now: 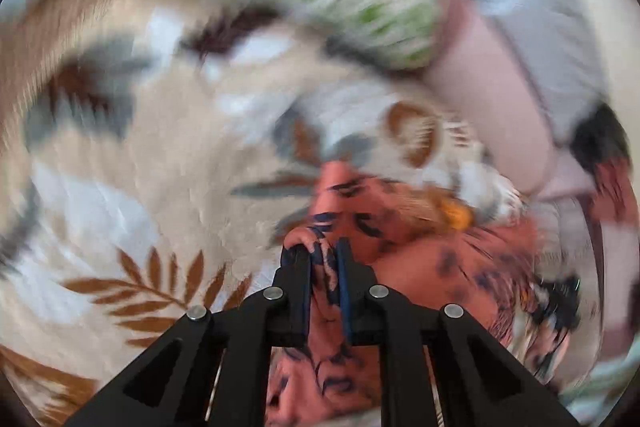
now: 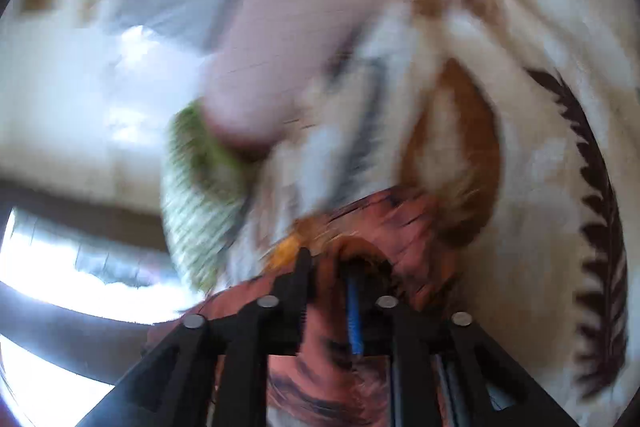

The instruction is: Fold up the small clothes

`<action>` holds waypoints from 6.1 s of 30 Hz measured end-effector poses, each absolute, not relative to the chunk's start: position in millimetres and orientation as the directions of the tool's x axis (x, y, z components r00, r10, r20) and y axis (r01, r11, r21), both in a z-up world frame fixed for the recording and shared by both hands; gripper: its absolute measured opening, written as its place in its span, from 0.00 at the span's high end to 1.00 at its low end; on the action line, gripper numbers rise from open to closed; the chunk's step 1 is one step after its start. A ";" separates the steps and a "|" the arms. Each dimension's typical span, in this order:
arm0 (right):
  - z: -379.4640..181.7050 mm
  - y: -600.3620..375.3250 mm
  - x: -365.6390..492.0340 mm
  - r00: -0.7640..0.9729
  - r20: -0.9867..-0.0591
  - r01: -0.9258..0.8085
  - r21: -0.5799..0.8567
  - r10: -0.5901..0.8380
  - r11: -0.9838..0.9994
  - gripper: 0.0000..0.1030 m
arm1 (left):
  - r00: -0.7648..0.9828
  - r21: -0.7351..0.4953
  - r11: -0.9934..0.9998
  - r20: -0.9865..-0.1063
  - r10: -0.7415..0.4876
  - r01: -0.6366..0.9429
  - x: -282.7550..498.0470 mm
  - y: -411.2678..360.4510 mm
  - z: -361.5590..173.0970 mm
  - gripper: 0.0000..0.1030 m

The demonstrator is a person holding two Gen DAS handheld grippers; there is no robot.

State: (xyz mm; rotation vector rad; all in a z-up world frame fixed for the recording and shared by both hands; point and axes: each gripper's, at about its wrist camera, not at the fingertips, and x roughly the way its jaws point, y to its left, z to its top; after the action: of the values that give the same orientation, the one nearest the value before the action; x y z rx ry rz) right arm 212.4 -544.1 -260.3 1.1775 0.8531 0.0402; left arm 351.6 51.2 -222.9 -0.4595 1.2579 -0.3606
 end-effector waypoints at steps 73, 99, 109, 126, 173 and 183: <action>-263.3 -455.5 124.9 0.724 -0.554 0.295 0.788 0.411 0.541 0.30 | 0.378 -0.234 0.967 -0.890 -0.255 0.102 234.1 -16.5 -218.9 0.26; -253.9 -490.1 100.7 0.739 -0.570 0.351 0.781 0.360 0.516 0.30 | 0.377 -0.306 0.952 -0.880 -0.287 0.011 200.0 41.1 -204.4 0.24; -279.1 -462.5 69.2 0.729 -0.497 0.362 0.863 0.470 0.352 0.28 | 0.315 -0.507 0.858 -0.830 -0.460 -0.082 168.9 28.9 -224.9 0.24; -305.6 -467.8 119.4 0.767 -0.556 0.451 0.823 0.322 0.346 0.27 | 0.496 -0.618 0.732 -0.749 -0.439 -0.285 215.4 17.6 -242.9 0.25; -264.3 -477.7 32.9 0.766 -0.609 0.415 0.714 0.207 0.564 0.84 | 0.454 -0.519 0.832 -0.799 -0.393 -0.193 96.7 -1.9 -237.4 0.80; -286.0 -480.3 -35.9 0.676 -0.675 0.480 0.708 0.296 0.518 0.69 | 0.446 -0.453 0.885 -0.817 -0.365 -0.106 32.4 18.4 -216.9 0.70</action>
State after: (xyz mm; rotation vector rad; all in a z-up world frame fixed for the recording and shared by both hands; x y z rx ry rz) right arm -35.9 -480.3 -286.0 1.0554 0.8615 -0.1291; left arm 32.4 18.4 -216.9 -0.4824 1.1087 -0.1681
